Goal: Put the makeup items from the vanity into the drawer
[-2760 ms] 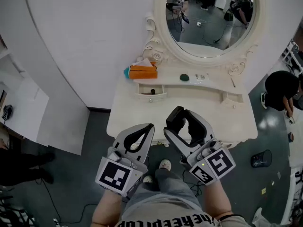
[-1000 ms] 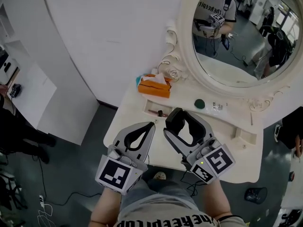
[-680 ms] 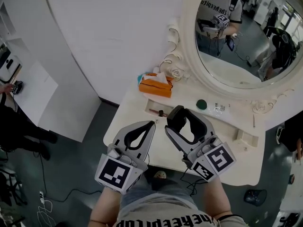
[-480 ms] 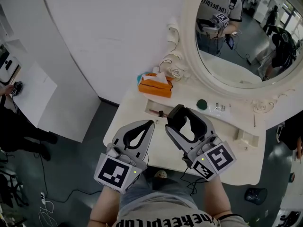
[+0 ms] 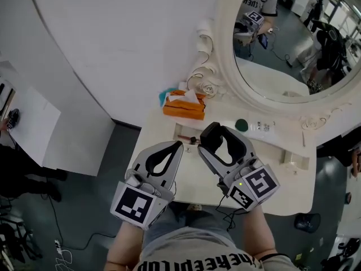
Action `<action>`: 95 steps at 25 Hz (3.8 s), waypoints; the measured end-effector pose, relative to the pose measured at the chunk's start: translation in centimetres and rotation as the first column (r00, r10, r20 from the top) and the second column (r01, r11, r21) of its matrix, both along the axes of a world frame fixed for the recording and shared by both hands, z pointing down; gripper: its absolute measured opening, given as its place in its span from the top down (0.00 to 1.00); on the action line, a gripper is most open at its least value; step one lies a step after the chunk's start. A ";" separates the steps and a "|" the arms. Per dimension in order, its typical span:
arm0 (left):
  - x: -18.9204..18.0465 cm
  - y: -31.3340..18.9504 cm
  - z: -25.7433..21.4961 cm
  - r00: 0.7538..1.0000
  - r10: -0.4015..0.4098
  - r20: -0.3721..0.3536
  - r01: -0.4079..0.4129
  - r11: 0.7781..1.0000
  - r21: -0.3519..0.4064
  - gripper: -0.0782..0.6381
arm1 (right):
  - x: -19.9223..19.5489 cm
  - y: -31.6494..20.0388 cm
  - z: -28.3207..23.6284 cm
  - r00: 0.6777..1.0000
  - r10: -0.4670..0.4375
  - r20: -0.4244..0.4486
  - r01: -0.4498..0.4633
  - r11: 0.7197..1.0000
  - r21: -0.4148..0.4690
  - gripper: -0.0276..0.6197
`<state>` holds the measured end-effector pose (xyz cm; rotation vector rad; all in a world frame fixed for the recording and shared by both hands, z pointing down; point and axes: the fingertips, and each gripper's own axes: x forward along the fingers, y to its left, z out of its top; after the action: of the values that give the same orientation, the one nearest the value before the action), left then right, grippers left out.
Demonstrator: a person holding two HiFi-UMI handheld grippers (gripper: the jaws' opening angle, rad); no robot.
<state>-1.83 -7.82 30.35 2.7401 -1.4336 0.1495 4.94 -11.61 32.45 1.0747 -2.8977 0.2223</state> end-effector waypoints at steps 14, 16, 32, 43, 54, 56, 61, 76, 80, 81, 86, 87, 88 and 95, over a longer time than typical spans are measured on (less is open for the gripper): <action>-3.1 -2.9 1.3 0.993 0.121 -0.013 -0.122 0.990 -0.073 0.86 | -3.4 -3.0 2.4 0.993 0.110 -0.037 -0.111 0.992 -0.051 0.43; -3.6 -3.4 1.3 0.991 0.136 -0.014 -0.137 0.988 -0.074 0.86 | -3.9 -3.5 2.8 0.992 0.121 -0.042 -0.123 0.991 -0.058 0.43; -6.9 -6.1 3.1 0.976 0.215 -0.019 -0.215 0.970 -0.114 0.86 | -7.1 -6.1 7.7 0.974 0.200 -0.102 -0.212 0.970 -0.119 0.43; -8.1 -7.1 4.7 0.973 0.228 -0.020 -0.229 0.962 -0.149 0.86 | -7.7 -6.8 12.3 0.956 0.230 -0.184 -0.261 0.950 -0.173 0.43; -9.4 -7.5 5.6 0.977 0.214 -0.024 -0.215 0.963 -0.162 0.86 | -8.0 -7.3 15.0 0.936 0.248 -0.249 -0.297 0.937 -0.184 0.43; -9.5 -7.4 5.9 0.977 0.212 -0.026 -0.213 0.962 -0.173 0.86 | -8.0 -7.2 15.5 0.933 0.249 -0.261 -0.302 0.934 -0.188 0.43; -9.8 -7.5 6.0 0.978 0.208 -0.028 -0.210 0.962 -0.175 0.86 | -7.9 -7.3 15.9 0.923 0.264 -0.280 -0.322 0.927 -0.189 0.43; -9.8 -7.6 5.8 0.980 0.195 -0.028 -0.197 0.965 -0.174 0.86 | -7.5 -7.6 16.2 0.922 0.276 -0.273 -0.337 0.918 -0.211 0.43; -9.7 -7.7 5.7 0.981 0.194 -0.028 -0.196 0.965 -0.175 0.86 | -7.2 -8.0 15.6 0.924 0.285 -0.255 -0.339 0.919 -0.203 0.43; -9.6 -7.7 5.7 0.981 0.193 -0.028 -0.195 0.965 -0.175 0.86 | -7.1 -8.0 15.5 0.924 0.286 -0.253 -0.340 0.919 -0.202 0.43; -9.4 -7.7 5.4 0.981 0.191 -0.028 -0.193 0.966 -0.172 0.86 | -6.8 -8.0 15.1 0.930 0.287 -0.229 -0.336 0.918 -0.212 0.43; -9.3 -7.7 5.4 0.981 0.191 -0.027 -0.193 0.966 -0.170 0.86 | -6.8 -7.9 15.0 0.933 0.284 -0.223 -0.330 0.919 -0.213 0.45; -9.2 -7.7 5.4 0.981 0.192 -0.026 -0.194 0.966 -0.169 0.86 | -6.8 -7.8 14.9 0.935 0.279 -0.217 -0.324 0.922 -0.213 0.47; -7.9 -7.6 5.1 0.978 0.208 -0.028 -0.210 0.964 -0.161 0.86 | -6.0 -7.5 13.4 0.936 0.289 -0.199 -0.325 0.928 -0.183 0.67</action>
<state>-9.75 -15.46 35.45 2.7442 -1.0734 0.2475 -1.05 -19.08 45.89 1.4261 -2.4773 0.4204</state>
